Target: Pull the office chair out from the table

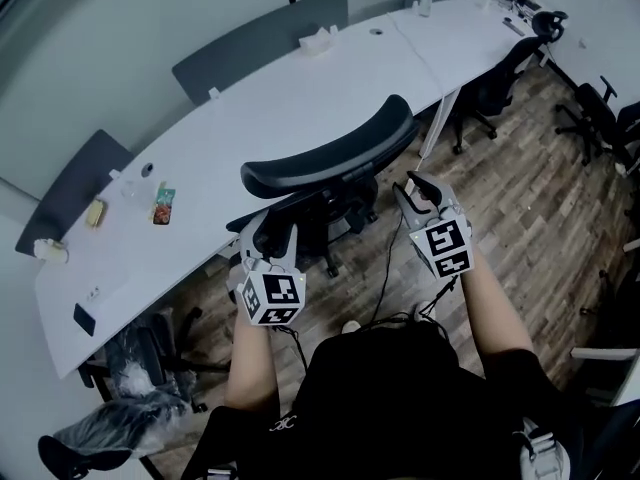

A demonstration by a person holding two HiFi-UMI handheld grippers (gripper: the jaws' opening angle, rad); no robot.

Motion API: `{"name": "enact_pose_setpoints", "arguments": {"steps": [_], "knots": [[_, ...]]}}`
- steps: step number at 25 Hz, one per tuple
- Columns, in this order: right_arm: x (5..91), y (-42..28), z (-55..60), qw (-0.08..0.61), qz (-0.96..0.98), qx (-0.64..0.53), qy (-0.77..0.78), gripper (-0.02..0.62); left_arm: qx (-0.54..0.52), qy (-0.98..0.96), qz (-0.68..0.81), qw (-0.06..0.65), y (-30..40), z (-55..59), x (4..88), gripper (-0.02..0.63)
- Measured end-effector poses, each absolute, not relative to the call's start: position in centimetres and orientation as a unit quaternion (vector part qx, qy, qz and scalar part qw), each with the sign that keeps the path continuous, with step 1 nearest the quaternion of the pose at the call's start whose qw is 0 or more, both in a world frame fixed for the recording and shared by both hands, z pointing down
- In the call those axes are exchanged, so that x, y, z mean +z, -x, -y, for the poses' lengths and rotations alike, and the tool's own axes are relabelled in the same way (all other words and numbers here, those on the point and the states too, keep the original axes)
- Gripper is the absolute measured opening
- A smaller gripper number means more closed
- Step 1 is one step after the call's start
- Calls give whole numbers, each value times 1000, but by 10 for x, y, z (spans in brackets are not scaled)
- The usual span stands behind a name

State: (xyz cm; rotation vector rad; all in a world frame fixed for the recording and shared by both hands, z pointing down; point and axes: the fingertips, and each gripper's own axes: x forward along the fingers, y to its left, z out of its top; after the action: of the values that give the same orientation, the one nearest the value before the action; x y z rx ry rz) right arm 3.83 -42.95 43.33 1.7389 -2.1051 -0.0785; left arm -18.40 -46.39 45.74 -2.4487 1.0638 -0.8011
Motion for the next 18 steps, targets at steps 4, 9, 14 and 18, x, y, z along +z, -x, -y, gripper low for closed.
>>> {"name": "enact_pose_setpoints", "arguments": {"steps": [4,9,14,18], "knots": [[442,-54,449,276,779,-84,-557,189,-359,826,-381,208,187,477,472,251],[456,-87,482,381,757,-172,-503,249,-426,771,-416,225,200,499,481,265],[471,-111,518,450,734,-229,-454,292,-466,756,-407,216,198,510,491,298],[485,-117,538,473,730,-246,-427,307,-508,725,-399,239,196,516,510,326]]}}
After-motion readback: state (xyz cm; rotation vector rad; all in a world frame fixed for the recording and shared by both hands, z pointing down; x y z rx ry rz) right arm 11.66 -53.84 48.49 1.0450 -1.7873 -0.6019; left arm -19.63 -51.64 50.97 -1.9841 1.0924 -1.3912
